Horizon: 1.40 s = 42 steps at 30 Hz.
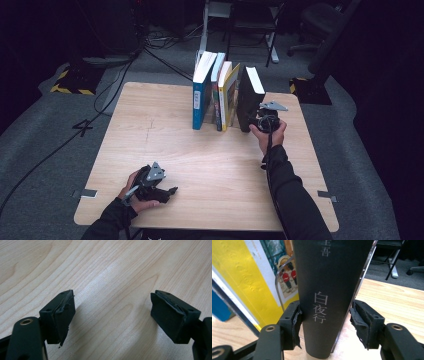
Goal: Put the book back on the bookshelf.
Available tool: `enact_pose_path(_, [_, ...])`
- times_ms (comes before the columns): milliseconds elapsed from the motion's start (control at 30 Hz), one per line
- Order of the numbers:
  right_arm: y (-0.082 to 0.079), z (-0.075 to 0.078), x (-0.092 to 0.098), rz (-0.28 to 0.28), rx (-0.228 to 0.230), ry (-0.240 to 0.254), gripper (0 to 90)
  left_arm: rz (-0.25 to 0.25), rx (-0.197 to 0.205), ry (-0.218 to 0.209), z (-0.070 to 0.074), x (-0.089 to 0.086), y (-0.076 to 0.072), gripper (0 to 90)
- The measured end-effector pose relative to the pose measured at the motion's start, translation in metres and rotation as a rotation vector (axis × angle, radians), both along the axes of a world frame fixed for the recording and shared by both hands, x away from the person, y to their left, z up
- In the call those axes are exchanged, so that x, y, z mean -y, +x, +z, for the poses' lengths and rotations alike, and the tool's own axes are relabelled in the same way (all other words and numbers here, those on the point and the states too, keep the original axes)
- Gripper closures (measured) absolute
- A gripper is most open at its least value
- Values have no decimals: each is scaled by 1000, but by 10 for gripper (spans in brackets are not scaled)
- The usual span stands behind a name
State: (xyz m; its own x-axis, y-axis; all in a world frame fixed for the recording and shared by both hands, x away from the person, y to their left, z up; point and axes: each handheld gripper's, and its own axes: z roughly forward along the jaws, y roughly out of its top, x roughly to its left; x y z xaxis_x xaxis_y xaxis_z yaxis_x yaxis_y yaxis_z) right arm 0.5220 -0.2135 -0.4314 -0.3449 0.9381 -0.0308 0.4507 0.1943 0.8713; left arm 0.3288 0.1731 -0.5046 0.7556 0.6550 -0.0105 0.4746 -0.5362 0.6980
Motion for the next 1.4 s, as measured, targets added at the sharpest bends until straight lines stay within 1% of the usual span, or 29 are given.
enact_pose_path(33, [0,0,-1,-9,5,-6,436,0,0,0,0,0,0,198])
enact_pose_path(167, [0,0,-3,-24,9,-4,441,-1,0,0,0,0,0,197])
enact_pose_path(267, [0,1,-6,-42,19,-19,444,-1,0,0,0,0,0,197])
enact_pose_path(300, [0,1,-7,-45,15,-25,444,0,-1,0,0,0,0,197])
enact_pose_path(333, [0,2,-8,-49,20,-38,444,0,-1,1,0,0,0,197])
enact_pose_path(367, [-1,1,-9,-57,24,-37,446,0,0,1,0,0,0,198])
enact_pose_path(433, [-1,2,-9,-55,23,-38,446,-1,0,2,0,0,0,198])
enact_pose_path(533, [2,3,-8,-55,13,-27,451,0,0,1,0,0,0,198])
enact_pose_path(667, [6,3,-8,-63,12,-25,457,0,0,2,0,0,0,199])
enact_pose_path(900, [15,7,-10,-70,-1,-42,464,-1,0,2,0,0,0,199])
enact_pose_path(1033, [18,9,-10,-79,-2,-36,461,-1,-1,1,0,0,0,199])
enact_pose_path(1233, [19,11,-9,-70,-17,-40,459,-1,-1,1,0,0,0,199])
enact_pose_path(1267, [20,13,-9,-58,-32,-52,455,-1,-1,1,0,0,0,199])
enact_pose_path(1333, [21,15,-6,-33,-55,-55,452,-1,-1,1,0,0,0,199])
enact_pose_path(1400, [21,17,-4,-17,-64,-56,452,-1,-1,1,0,0,0,199])
